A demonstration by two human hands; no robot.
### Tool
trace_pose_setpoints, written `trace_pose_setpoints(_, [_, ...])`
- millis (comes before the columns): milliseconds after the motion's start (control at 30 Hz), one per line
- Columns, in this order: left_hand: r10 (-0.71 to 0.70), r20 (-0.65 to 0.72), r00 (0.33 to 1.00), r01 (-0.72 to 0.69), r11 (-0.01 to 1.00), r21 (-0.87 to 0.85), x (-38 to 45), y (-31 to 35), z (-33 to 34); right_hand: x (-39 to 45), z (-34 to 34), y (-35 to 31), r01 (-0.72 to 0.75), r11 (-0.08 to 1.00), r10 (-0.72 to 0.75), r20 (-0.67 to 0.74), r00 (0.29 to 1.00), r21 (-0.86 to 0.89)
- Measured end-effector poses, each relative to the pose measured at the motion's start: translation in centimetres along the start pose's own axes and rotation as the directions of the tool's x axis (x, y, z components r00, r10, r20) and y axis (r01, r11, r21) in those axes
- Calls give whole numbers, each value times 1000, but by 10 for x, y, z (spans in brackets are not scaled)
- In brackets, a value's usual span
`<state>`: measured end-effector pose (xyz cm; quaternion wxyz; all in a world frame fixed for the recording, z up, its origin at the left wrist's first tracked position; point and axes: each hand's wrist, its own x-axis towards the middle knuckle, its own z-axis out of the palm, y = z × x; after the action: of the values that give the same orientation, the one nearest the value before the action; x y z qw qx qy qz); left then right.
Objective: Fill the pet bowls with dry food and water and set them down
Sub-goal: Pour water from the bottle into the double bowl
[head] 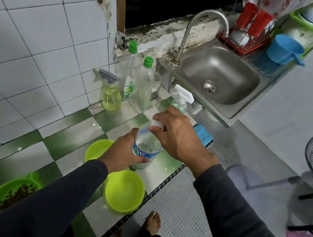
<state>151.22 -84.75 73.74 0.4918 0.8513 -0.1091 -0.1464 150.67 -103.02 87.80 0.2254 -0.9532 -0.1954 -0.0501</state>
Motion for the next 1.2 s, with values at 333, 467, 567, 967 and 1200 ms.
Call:
trace_pose_setpoints(333, [8,-9,1000,-9,999,-38,-4,0,2,-4,-1,7,110,994,-110,67,992,3])
trace_pose_setpoints(467, [20,-6,1000,-20,999,-48,-4,2,2,-2,-3,2,-113,994,113,24,993,-12])
trace_pose_setpoints(567, [16,-5,1000,-16,999,-52,-5,2,3,3,-6,-1,-113,988,119,51,992,-110])
trace_pose_setpoints(967, [1,-12,1000,-2,999,-43,-6,2,4,-5,-7,-2,-61,998,63,70,996,-21])
trace_pose_setpoints(1200, [-7,-9,1000,6,999,-42,-7,5,4,-4,-7,0,5,997,2,85,996,-73])
